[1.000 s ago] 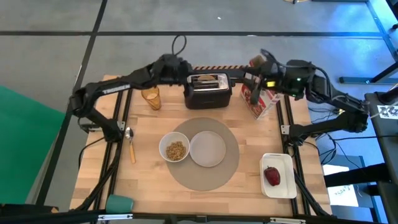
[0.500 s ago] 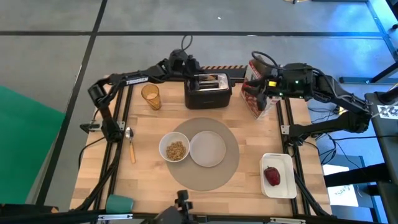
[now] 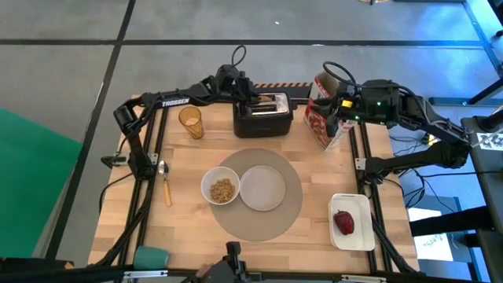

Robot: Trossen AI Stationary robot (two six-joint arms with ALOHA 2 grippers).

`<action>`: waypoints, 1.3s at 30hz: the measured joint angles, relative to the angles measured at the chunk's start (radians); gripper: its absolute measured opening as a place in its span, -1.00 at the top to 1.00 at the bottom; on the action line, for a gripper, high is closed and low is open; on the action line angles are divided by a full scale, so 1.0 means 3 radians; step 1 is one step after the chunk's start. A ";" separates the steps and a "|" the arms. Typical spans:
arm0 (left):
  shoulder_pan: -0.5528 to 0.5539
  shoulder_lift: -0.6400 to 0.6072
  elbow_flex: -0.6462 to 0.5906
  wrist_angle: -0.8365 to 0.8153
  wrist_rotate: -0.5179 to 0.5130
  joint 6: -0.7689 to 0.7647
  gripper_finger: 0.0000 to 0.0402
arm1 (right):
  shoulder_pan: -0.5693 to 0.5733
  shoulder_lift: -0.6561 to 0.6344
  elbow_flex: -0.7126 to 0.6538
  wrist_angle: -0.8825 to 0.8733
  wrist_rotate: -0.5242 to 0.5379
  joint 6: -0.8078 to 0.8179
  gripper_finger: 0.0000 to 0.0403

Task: Arrange a breakfast setting
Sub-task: Put the bagel on the gray plate

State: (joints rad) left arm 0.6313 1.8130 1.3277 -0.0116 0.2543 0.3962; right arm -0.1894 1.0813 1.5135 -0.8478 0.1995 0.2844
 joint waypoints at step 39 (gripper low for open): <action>-0.1239 -0.0886 0.0380 -0.0885 0.0450 -0.1603 0.93 | 0.0386 0.0762 -0.0066 0.0161 -0.0755 0.0297 -0.16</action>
State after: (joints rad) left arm 0.2596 1.5471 1.4418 -0.2771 0.3892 -0.0848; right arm -0.0736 1.3099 1.4937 -0.7996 -0.0271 0.3735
